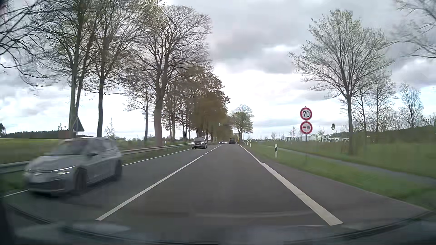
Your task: Follow the waypoints while adhering to traffic rules and regulations
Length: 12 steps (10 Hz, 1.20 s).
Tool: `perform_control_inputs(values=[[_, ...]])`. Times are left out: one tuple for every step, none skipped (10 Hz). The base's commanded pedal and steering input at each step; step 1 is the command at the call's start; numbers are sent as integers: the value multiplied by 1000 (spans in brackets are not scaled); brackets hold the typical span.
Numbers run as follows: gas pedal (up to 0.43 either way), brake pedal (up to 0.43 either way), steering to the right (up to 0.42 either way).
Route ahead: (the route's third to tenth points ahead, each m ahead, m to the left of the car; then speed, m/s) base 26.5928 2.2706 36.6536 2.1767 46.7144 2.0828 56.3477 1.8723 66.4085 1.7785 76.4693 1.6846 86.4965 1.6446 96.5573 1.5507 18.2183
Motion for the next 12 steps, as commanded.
perform_control_inputs(values=[[0,0,-2],[0,0,-3],[0,0,-3],[0,0,-2],[0,0,-2],[0,0,-2],[0,0,-2],[0,0,-2],[0,0,-2],[0,0,-2],[0,0,-2],[0,0,-2]])
